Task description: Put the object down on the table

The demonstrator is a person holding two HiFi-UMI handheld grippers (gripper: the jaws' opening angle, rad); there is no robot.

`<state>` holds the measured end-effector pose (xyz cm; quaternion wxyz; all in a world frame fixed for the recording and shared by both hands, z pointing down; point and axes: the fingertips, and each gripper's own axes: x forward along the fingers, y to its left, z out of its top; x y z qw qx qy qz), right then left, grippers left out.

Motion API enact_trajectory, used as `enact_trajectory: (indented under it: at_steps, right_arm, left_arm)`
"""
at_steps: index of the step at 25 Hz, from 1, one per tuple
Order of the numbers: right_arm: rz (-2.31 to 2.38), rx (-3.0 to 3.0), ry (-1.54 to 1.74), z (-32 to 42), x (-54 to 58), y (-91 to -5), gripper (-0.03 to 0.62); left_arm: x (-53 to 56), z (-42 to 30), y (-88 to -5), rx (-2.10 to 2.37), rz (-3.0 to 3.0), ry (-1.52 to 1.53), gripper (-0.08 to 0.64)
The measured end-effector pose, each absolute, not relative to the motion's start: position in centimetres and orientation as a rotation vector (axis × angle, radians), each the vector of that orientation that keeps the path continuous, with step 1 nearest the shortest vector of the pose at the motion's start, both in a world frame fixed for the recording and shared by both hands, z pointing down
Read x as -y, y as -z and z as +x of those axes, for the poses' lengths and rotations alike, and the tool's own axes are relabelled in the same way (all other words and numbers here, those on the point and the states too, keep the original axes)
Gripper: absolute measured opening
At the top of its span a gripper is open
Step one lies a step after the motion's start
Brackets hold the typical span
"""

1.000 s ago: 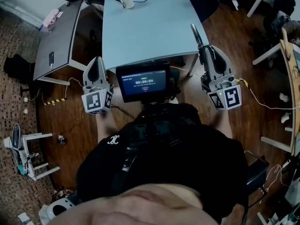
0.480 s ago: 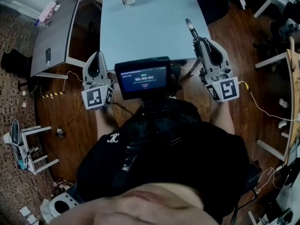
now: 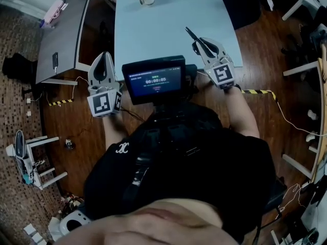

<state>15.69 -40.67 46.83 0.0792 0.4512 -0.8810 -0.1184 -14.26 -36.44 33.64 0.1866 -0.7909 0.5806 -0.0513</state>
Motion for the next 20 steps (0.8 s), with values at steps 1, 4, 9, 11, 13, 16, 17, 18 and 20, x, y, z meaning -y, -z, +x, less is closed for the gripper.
enact_trajectory:
  at_steps: [1,4,9,11,13,16,17,18,20]
  right_arm:
    - [1.322,2.587,0.326,15.0,41.5,-49.1,0.018]
    - [1.206,2.394,0.375,13.2,43.0,-56.1,0.018]
    - [0.984,2.216,0.431,9.6,43.7,-64.7,0.017]
    - [0.957,2.184,0.396,8.6,44.7,-66.8,0.017]
    - [0.967,2.158,0.348,8.6,45.6,-68.2,0.017]
    - [0.960,2.114,0.324,8.8,46.5,-69.7,0.017]
    - [0.945,2.103,0.321,8.6,46.5,-70.3,0.017]
    - [0.929,2.095,0.311,8.4,46.5,-70.8,0.017]
    - [0.905,2.083,0.277,8.2,46.4,-72.0,0.017]
  left_arm:
    - [36.7,-14.5,-33.5,-1.633,-2.222,0.147,0.012]
    - [37.2,-15.1,-33.4,-1.628,-2.213,0.151,0.012]
    - [38.4,-16.8,-34.1,-1.646,-2.225,0.177,0.012]
    - [39.2,-17.8,-34.2,-1.647,-2.230,0.188,0.012]
    - [39.7,-18.0,-34.3,-1.645,-2.233,0.199,0.012]
    - [39.9,-18.2,-34.4,-1.645,-2.237,0.212,0.012]
    - [39.9,-18.3,-34.5,-1.647,-2.238,0.218,0.012]
    - [39.9,-18.4,-34.5,-1.645,-2.239,0.222,0.012]
    - [39.8,-18.4,-34.4,-1.635,-2.242,0.226,0.012]
